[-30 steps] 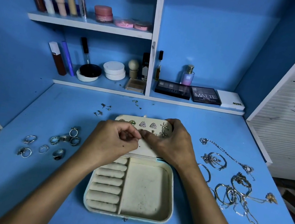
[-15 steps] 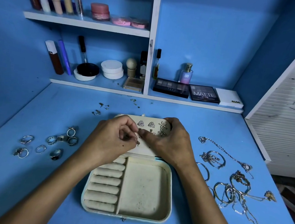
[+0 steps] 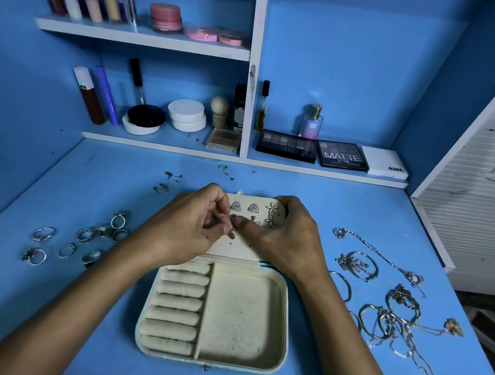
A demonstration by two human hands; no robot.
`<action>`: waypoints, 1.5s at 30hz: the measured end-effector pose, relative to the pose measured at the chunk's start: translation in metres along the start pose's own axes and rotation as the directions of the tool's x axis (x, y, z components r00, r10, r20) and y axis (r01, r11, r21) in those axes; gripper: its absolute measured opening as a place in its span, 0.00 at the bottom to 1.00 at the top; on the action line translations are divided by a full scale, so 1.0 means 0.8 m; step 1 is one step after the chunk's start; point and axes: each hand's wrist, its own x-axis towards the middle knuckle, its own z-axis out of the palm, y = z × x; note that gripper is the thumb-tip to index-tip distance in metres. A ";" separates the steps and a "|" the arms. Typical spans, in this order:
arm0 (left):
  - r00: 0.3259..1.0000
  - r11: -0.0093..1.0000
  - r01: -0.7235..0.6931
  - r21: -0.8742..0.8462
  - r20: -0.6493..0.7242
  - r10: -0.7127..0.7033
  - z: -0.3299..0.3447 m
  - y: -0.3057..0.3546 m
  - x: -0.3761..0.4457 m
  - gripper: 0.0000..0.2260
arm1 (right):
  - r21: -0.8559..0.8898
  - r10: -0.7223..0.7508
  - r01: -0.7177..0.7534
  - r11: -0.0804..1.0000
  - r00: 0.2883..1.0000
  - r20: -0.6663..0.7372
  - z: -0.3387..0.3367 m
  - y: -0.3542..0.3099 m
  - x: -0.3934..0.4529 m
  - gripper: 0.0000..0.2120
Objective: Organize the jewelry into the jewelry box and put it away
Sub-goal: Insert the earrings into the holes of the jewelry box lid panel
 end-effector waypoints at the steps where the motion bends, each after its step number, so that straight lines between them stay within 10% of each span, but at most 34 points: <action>1: 1.000 1.000 -0.002 0.003 0.006 0.002 -0.001 0.000 0.001 0.09 | 0.000 -0.002 0.002 1.000 1.000 0.000 -0.001 0.000 0.000 0.34; 15: 0.945 0.969 -0.056 0.242 -0.300 0.129 -0.001 -0.023 0.008 0.11 | 0.022 -0.006 0.006 1.000 1.000 0.003 0.000 0.001 0.002 0.36; 22: 0.979 0.959 0.170 0.225 -0.152 -0.137 0.002 -0.034 0.008 0.44 | 0.016 -0.013 0.013 1.000 1.000 0.000 0.001 0.004 0.003 0.36; 45: 0.988 0.987 0.125 0.106 -0.101 -0.114 0.009 -0.042 0.015 0.33 | 0.026 -0.004 0.003 1.000 1.000 0.017 -0.003 0.002 0.001 0.27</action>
